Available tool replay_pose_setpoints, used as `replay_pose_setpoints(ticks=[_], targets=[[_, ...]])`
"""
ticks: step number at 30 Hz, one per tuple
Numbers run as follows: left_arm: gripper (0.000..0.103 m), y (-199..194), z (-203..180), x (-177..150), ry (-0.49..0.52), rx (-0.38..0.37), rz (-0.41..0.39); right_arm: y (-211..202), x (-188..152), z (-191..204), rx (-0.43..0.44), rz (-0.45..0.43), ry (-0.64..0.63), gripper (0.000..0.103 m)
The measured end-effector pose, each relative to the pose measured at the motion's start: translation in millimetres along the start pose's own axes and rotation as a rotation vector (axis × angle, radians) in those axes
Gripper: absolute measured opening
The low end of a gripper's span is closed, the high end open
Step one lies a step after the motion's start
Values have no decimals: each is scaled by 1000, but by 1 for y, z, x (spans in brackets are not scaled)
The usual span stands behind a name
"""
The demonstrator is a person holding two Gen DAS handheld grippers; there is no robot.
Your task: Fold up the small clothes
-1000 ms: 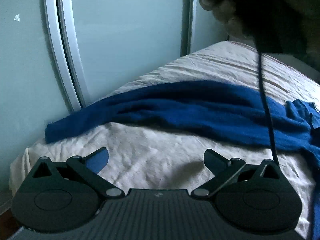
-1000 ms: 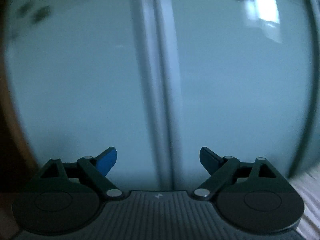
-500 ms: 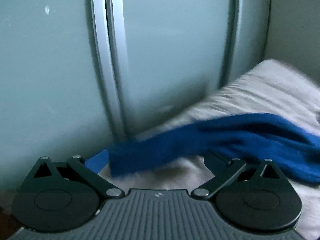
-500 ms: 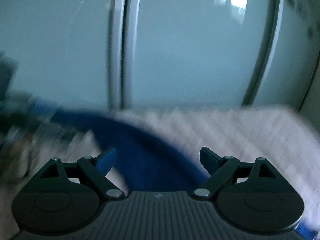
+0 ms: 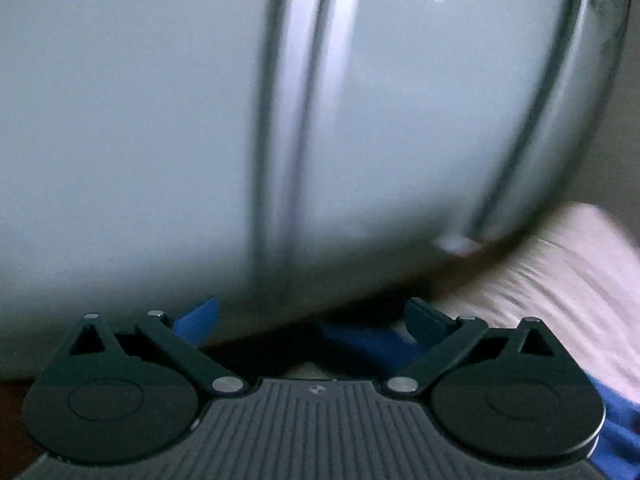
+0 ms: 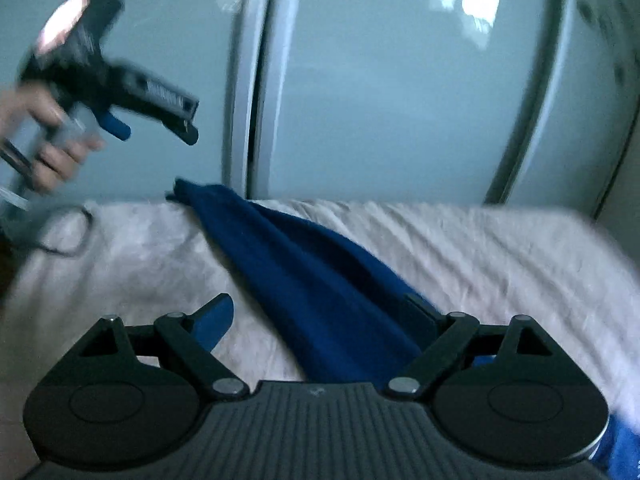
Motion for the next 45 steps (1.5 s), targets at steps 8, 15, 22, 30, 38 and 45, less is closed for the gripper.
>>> replay_pose_setpoints(ticks=[8, 15, 22, 30, 38, 45], targets=[[89, 15, -14, -34, -201, -276, 287, 12, -10, 21, -45, 16, -124, 90], [65, 32, -19, -30, -338, -293, 267, 0, -24, 10, -70, 9, -63, 90], [4, 48, -24, -26, -400, -342, 240, -19, -35, 6, -80, -2, -18, 90], [1, -12, -52, -21, -205, -360, -16, -48, -63, -32, -128, 24, 135, 91], [1, -20, -85, -23, -126, -272, -48, -52, -124, -99, -3, 104, 573, 91], [2, -65, -158, -36, 130, -361, -173, -112, -139, -129, -129, -8, 675, 91]])
Point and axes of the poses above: each gripper's, at about its wrist camera, not at the fingertips, and y roughly the way its jaws point, z to its left, x to its top, the point moved 4 cm from there along y, roughly the way its jaws point, and after that the axes turned 8 degrees about -y, right-handed, at the moved point
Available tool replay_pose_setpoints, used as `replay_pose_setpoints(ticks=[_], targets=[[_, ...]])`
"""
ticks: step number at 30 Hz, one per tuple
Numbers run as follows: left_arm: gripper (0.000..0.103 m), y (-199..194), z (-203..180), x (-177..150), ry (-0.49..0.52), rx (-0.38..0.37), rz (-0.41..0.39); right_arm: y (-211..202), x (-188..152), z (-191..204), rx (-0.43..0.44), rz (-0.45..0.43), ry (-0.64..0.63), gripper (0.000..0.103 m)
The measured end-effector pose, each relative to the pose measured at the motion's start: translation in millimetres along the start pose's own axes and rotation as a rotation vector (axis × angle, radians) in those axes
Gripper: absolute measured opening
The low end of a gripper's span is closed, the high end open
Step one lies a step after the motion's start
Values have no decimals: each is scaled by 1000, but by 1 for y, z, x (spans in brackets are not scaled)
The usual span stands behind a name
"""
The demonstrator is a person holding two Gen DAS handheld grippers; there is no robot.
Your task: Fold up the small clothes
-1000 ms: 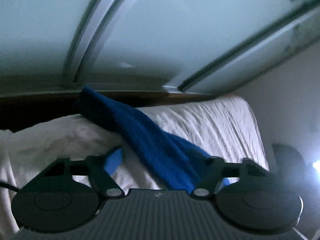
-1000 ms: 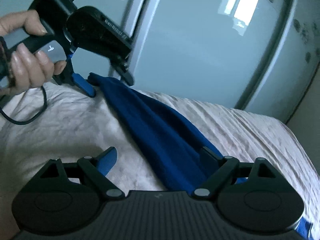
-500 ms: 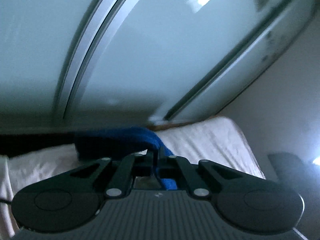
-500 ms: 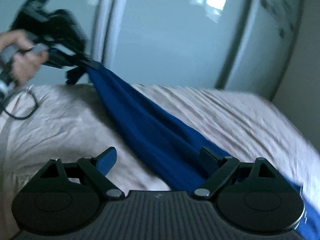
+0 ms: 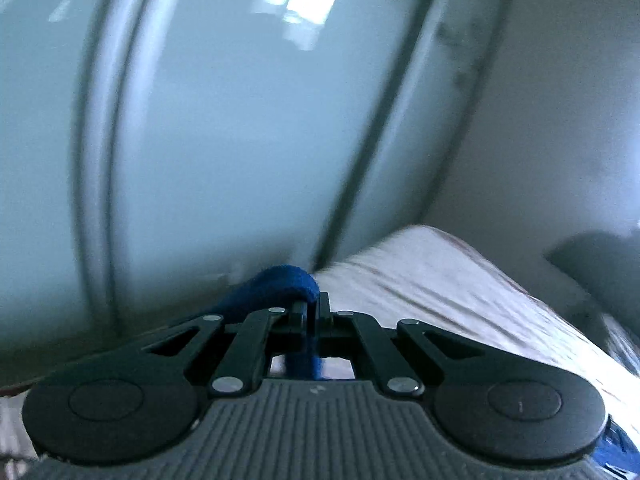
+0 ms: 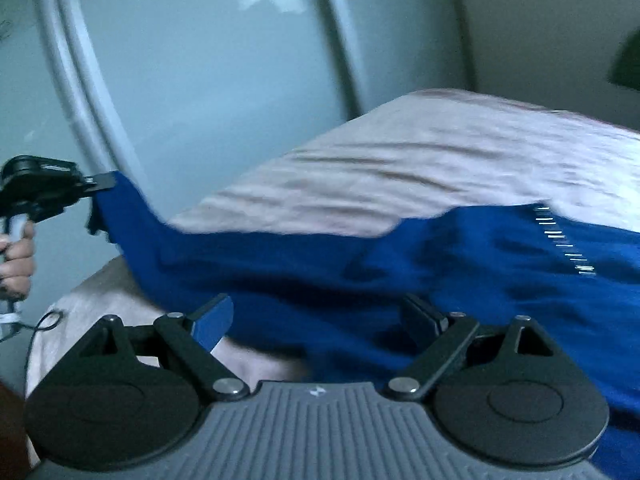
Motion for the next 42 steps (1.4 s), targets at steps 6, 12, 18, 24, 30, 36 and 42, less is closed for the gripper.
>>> replay_pose_setpoints(ticks=[6, 12, 18, 24, 30, 36, 42], targets=[[2, 7, -76, -19, 133, -93, -7, -37, -25, -39, -80, -8, 86, 91], [2, 13, -148, -55, 255, -205, 27, -74, -60, -69, -199, 8, 114, 91], [2, 13, -224, -120, 458, -328, 70, -108, -83, -96, -263, -34, 197, 91], [2, 15, -285, -190, 623, -421, 138, -136, -102, -115, -316, -68, 279, 91], [2, 20, -321, -247, 704, -478, 215, -160, -119, -129, -381, -63, 313, 91], [2, 24, -343, -274, 739, -506, 248, -180, -135, -140, -430, -74, 358, 91], [2, 15, -357, -290, 762, -541, 284, -192, -144, -143, -460, -81, 379, 91]])
Point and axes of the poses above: each gripper's, at about its wrist camera, not at the fingertips, and y roughly the way its jaws point, z to its left, x to its top, the point moved 4 cm from there along y, roughly the way its jaws point, and after that the axes turned 8 degrees about -y, right-handed, at the moved point
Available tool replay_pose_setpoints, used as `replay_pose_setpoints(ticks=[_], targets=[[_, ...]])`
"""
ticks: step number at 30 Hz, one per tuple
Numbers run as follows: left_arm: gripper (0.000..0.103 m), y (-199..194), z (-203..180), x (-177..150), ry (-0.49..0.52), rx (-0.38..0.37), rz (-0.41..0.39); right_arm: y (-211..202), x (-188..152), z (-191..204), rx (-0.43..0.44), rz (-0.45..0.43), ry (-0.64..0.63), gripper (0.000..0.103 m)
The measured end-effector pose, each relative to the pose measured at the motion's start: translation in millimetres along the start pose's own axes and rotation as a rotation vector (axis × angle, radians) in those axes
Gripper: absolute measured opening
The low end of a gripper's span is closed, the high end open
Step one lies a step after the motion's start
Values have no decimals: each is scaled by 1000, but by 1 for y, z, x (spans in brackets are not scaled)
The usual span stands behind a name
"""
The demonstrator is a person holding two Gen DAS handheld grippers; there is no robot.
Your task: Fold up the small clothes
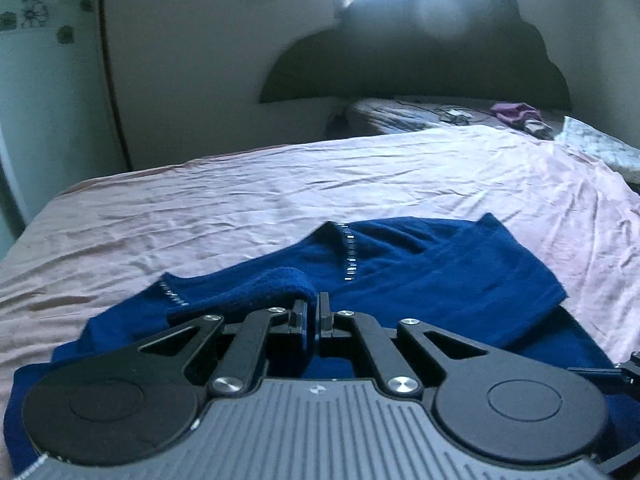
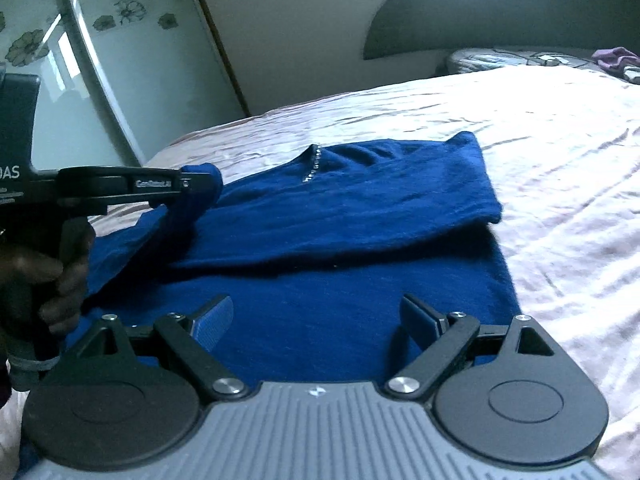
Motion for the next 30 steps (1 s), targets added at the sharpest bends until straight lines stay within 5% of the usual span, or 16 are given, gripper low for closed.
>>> replay_pose_setpoints(ticks=[23, 26, 30], targets=[[2, 23, -101, -4, 99, -123, 55, -41, -25, -27, -80, -6, -16, 91], [19, 37, -113, -11, 130, -139, 105, -46, -28, -31, -88, -6, -6, 91], [71, 38, -127, -19, 196, -174, 113, -52, -30, -34, -96, -8, -5, 91]])
Point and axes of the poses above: each gripper's, at about its wrist camera, not at the fingertips, and y roughly the way its jaws point, z to its left, x to its top, the point moved 4 cm from there along y, roughly the way its jaws point, and after that the axes turned 8 degrees about -y, right-handed, at the moved point
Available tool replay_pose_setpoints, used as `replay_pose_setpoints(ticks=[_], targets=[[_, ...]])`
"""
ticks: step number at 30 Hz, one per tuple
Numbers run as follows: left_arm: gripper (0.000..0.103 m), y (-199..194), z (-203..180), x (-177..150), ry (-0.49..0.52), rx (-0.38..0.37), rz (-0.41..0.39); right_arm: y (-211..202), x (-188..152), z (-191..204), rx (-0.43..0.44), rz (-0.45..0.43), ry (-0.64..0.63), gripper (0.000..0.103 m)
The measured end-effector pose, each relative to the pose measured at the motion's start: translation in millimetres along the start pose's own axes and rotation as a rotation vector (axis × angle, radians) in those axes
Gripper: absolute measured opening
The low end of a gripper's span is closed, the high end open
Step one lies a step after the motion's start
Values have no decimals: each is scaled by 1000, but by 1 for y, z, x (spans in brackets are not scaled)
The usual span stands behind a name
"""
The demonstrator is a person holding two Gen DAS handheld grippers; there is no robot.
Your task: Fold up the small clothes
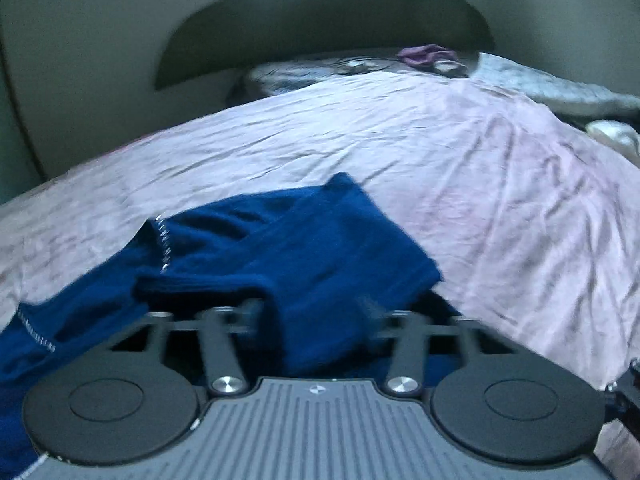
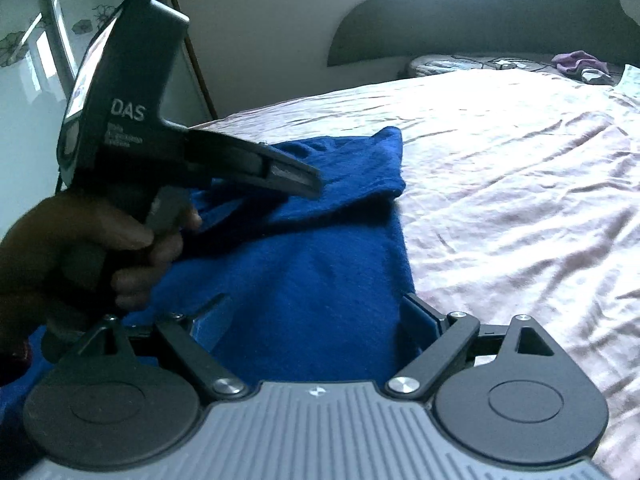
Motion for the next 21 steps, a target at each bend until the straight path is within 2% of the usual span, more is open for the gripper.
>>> replay_pose_setpoints(ticks=[1, 5, 8, 10, 12, 14, 16, 17, 18, 21], targets=[[79, -4, -4, -1, 25, -1, -20, -1, 0, 0, -2, 0, -1, 91], [89, -24, -21, 4, 111, -34, -84, -2, -2, 1, -8, 11, -10, 91], [93, -43, -20, 16, 58, -137, -108, 0, -3, 4, -13, 21, -17, 91], [101, -57, -17, 26, 3, -239, -128, 4, -2, 5, -15, 26, -22, 91], [103, -68, -20, 33, 3, -287, -155, 7, -2, 7, -18, 35, -27, 91], [103, -68, -30, 35, 81, -233, -157, 9, -2, 9, -22, 42, -34, 94], [100, -53, -41, 30, 227, -86, -116, 9, -2, 11, -19, 44, -38, 96], [96, -49, -41, 28, 258, -20, -130, 9, -2, 11, -21, 47, -38, 96], [93, -50, -33, 26, 263, 23, -167, 8, -2, 11, -25, 46, -43, 96], [95, -63, 14, 26, 150, 31, -218, 2, 2, 9, -46, 19, -53, 96]])
Point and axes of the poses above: each gripper's, at about its wrist camera, not at the fingertips, and y roughly the way its jaws point, z to its left, x to its top, the point moved 4 cm from there along y, roughly the way its jaws point, and after that the axes turned 8 degrees about -y, right-handed, at the moved point
